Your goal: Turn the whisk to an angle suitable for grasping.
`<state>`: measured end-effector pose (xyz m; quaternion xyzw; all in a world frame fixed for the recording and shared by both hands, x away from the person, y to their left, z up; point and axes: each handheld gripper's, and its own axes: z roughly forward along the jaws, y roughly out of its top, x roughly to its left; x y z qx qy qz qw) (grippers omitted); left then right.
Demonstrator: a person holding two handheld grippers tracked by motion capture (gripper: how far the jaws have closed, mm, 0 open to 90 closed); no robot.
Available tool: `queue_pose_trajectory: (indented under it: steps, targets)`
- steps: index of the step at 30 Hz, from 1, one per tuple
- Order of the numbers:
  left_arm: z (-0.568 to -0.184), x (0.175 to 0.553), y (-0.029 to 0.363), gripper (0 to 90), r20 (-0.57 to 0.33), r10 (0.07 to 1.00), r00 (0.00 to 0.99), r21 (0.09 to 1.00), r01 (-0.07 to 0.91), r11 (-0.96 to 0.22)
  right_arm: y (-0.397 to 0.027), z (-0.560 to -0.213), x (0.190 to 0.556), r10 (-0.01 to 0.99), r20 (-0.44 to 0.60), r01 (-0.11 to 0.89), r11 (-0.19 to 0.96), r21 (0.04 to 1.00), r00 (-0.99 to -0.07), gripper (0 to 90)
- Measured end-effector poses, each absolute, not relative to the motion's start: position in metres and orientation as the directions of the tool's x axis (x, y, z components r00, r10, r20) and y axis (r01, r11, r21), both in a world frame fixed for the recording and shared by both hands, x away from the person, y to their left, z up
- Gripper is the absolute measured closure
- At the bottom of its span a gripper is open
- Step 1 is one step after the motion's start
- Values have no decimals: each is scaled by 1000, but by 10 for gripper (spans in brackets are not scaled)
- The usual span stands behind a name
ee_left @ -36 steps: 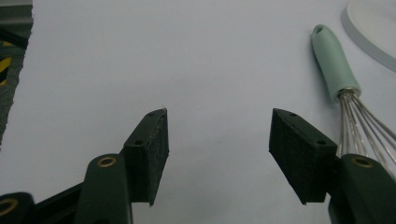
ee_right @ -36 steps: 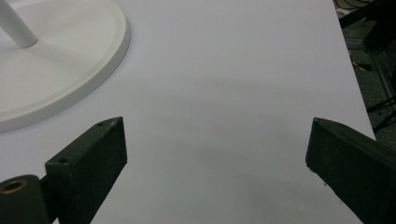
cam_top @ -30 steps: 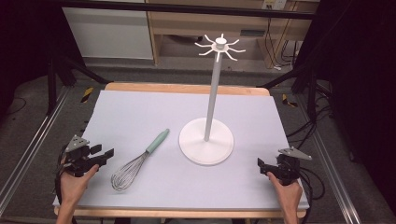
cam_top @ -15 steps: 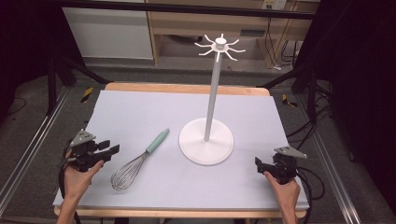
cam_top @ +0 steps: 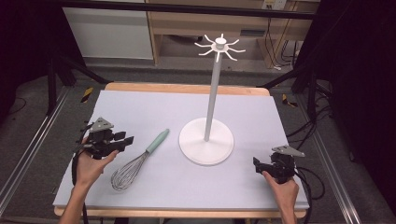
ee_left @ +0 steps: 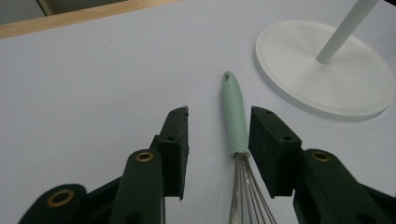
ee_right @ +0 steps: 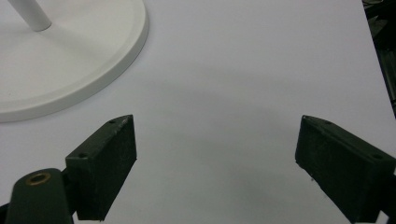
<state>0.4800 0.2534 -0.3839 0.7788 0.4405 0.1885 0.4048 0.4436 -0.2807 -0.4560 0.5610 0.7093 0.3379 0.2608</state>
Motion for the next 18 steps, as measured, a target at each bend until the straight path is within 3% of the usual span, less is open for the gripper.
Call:
queue_pose_trajectory:
  steps: [18]
  targets:
    - [-412,514,200,625,14,815,580,667,602,-440,-275,-457,445,967,-1,623,164,765,-253,138]
